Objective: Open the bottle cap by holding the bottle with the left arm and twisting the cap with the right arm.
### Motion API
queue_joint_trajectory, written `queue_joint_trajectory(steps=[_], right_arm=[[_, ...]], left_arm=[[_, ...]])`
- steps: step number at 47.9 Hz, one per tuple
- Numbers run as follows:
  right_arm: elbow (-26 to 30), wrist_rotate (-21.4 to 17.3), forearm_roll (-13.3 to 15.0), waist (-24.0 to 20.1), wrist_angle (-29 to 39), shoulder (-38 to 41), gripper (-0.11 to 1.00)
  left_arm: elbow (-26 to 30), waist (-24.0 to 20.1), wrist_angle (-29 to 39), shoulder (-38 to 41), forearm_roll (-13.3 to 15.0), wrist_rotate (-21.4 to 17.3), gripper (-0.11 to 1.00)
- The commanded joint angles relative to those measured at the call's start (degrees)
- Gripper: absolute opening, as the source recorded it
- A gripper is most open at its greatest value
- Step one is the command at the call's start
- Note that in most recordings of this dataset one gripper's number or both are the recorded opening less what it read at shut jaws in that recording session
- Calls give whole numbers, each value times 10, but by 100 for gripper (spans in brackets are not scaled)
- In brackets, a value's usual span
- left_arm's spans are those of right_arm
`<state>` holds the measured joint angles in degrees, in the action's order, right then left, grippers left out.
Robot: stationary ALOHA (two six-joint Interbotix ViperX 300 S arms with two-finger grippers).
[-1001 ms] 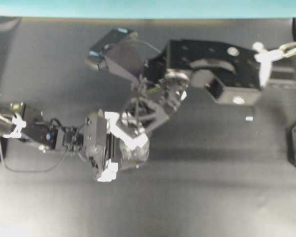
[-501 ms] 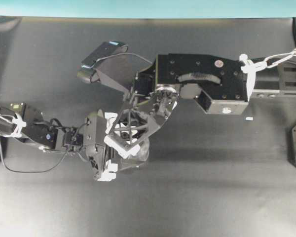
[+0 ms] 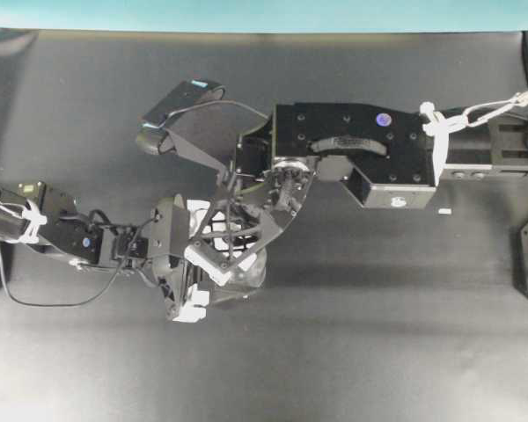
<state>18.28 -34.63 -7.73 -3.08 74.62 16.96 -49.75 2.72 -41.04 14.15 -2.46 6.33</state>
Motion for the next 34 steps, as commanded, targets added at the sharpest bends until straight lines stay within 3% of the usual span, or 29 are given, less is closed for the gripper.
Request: queue_joint_trajectory(steps=[1, 5, 15, 34], right_arm=[[12, 29, -1, -8, 0, 1, 38], [21, 78, -2, -8, 6, 4, 38], [59, 258, -7, -8, 38, 21, 38], [73, 519, -6, -11, 68, 33, 38]], left_arm=[[2, -4, 3, 2, -1, 3, 81], [3, -4, 3, 2, -1, 3, 81], [2, -5, 3, 2, -1, 3, 81], [-1, -5, 3, 4, -2, 5, 81]])
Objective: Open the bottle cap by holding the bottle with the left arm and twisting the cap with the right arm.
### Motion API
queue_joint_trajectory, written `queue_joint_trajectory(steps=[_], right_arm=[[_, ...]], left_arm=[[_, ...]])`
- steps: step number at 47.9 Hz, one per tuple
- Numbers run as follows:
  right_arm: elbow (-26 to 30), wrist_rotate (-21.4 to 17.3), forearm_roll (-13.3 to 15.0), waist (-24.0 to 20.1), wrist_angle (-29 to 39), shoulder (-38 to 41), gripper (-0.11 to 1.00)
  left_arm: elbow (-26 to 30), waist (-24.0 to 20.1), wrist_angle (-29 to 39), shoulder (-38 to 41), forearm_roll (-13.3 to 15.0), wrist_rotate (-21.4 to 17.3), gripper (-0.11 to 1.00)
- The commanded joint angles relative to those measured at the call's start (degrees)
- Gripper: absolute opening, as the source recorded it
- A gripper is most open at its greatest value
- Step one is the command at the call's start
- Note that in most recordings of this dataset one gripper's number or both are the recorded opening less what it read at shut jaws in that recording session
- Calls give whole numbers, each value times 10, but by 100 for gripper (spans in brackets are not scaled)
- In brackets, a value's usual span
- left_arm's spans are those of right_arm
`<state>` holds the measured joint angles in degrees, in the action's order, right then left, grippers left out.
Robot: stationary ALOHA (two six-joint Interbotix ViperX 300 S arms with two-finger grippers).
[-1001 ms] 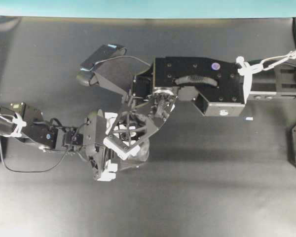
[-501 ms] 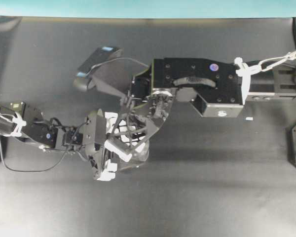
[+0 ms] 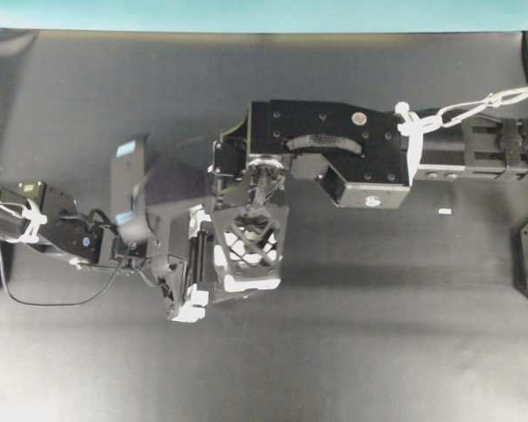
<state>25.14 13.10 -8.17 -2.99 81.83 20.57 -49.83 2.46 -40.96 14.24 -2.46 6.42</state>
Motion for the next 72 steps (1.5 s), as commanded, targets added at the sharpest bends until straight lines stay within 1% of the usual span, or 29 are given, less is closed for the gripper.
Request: queue_joint_trajectory(steps=[1, 4, 8, 23, 33, 39, 41, 42, 44, 48, 50, 53, 56, 64, 65, 66, 67, 70, 72], right_arm=[[4, 51, -3, -11, -5, -4, 38], [1, 74, -3, -11, -10, -4, 38], [-1, 90, 0, -11, -13, -5, 38], [-1, 84, 0, -19, -5, -6, 38], [-1, 62, 0, -33, -8, -6, 38], [-1, 30, 0, -32, -9, -9, 38], [-1, 17, 1, -32, -9, -11, 43], [0, 11, 1, -32, -9, -11, 48], [0, -5, 1, -32, -9, -17, 60], [2, -38, 1, -32, -9, -27, 80], [3, -52, 1, -32, -9, -33, 84], [7, -77, 1, -33, -9, -40, 84], [13, -114, 1, -34, -9, -45, 83], [42, -280, 1, -38, 3, -35, 83], [45, -303, 2, -38, 4, -34, 83], [47, -336, 4, -36, 4, -33, 83], [48, -356, 5, -35, 4, -31, 83], [49, -406, 15, -33, 5, -29, 83], [47, -430, 24, -33, 7, -28, 83]], left_arm=[[1, -3, 2, 4, -2, 4, 81], [0, -3, 2, 5, -2, 5, 81], [0, -1, 2, 5, -2, 6, 81], [4, 17, 2, 7, -1, 10, 81], [6, 18, 2, 9, -2, 10, 81], [4, 18, 2, 9, -2, 10, 81], [4, 18, 2, 9, -1, 10, 81], [1, 18, 2, 8, -2, 10, 81], [0, 18, 3, 9, -1, 10, 81], [-2, 18, 6, 9, -1, 7, 81], [-2, 18, 8, 9, -1, 6, 81], [-3, 18, 11, 9, -1, 6, 81], [-4, 18, 12, 9, -1, 6, 81], [-3, 18, 12, 9, -1, 6, 81], [-4, 18, 13, 9, -1, 6, 81], [-3, 18, 13, 9, -1, 6, 81], [-4, 18, 12, 9, -1, 6, 81], [-3, 18, 13, 9, -1, 6, 81], [-3, 18, 12, 9, -2, 7, 81]])
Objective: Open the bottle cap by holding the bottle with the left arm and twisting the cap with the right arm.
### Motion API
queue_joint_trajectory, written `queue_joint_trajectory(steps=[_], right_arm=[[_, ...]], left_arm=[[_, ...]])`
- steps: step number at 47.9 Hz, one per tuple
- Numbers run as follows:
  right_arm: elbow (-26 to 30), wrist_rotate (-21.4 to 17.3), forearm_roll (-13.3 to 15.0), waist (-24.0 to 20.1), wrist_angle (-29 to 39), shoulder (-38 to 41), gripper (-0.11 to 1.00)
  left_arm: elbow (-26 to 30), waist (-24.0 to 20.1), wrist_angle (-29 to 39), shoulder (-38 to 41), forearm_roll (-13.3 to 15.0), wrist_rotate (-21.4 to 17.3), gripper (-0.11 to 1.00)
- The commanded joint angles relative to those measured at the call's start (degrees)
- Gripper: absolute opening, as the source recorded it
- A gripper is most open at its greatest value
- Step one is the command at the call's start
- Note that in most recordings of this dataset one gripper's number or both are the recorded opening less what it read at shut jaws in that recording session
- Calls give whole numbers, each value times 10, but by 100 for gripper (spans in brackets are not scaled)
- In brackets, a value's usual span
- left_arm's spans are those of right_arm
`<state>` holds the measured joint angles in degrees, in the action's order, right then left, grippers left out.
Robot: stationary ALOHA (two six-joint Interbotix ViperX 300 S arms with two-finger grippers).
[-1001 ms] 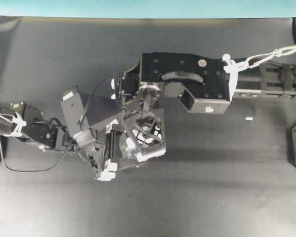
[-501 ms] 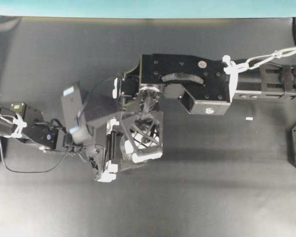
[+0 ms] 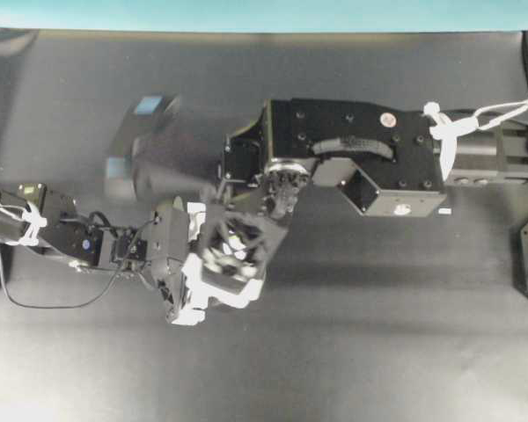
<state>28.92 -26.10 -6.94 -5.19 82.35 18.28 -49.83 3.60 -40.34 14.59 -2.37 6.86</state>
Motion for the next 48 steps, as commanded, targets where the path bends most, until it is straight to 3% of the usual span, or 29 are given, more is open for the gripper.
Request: queue_joint_trajectory(steps=[1, 18, 36, 48], right_arm=[[8, -44, 16, -11, 4, -5, 83], [14, -172, 22, -11, 49, 32, 82], [3, -182, 24, -8, 41, 41, 75], [-6, -178, 24, -7, 34, 43, 58]], left_arm=[[-3, 7, 7, 5, -3, 2, 81], [-4, 7, 7, 5, -3, 2, 81], [-3, 6, 7, 9, -2, 2, 81], [-3, 5, 7, 9, -3, 2, 81]])
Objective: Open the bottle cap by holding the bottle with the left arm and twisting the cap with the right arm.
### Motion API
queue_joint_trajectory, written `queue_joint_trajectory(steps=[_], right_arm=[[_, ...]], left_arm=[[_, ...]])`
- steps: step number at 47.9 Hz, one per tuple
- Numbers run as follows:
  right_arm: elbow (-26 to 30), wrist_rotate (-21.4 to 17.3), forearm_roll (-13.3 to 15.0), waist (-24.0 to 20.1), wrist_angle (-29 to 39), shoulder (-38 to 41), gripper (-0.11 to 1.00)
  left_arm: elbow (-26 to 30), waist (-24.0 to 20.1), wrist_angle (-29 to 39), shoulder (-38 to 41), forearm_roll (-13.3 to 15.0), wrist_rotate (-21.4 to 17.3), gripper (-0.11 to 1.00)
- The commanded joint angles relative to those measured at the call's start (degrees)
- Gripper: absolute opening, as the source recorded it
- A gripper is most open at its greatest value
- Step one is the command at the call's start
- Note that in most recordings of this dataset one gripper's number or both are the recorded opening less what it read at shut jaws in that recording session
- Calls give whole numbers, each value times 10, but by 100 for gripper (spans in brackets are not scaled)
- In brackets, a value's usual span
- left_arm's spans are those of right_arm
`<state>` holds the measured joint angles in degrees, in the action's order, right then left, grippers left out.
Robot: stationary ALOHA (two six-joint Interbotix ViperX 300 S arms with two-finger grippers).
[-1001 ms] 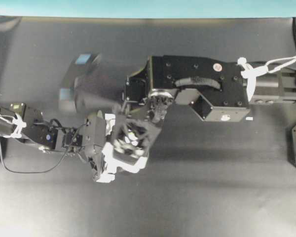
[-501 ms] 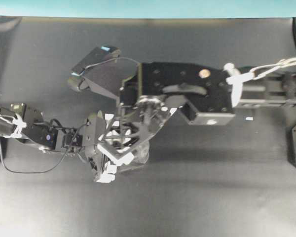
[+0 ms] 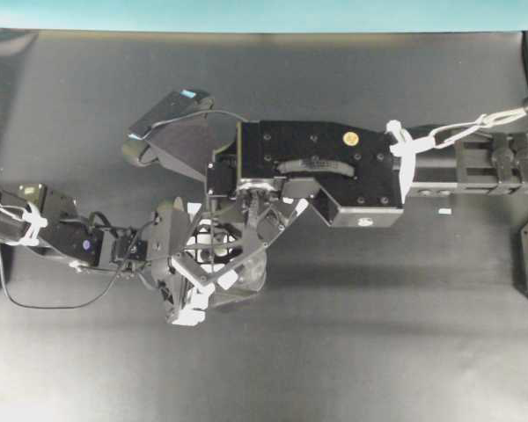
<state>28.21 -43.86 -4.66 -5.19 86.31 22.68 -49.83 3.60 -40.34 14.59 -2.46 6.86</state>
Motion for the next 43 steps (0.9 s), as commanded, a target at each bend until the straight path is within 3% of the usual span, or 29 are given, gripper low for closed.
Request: queue_joint_trajectory(steps=[1, 8, 17, 25, 34, 38, 43], right_arm=[[-1, 2, 1, -7, -6, -1, 56], [-5, 24, 1, -7, -14, -2, 37], [-6, 111, 1, -7, -21, -2, 37], [-6, 249, 1, -5, -21, -3, 37], [-7, 439, 0, -5, -31, -3, 37], [-7, 494, 1, -4, -38, -3, 37], [-9, 532, 1, -3, -43, -4, 37]], left_arm=[[-3, 4, 7, 9, -2, 2, 81], [-4, 4, 7, 9, -2, 3, 81], [-4, 4, 7, 9, -2, 2, 81], [-4, 4, 7, 8, -1, 3, 81], [-4, 4, 7, 9, -1, 3, 81], [-4, 4, 7, 9, -2, 3, 81], [-4, 4, 7, 9, -1, 3, 81]])
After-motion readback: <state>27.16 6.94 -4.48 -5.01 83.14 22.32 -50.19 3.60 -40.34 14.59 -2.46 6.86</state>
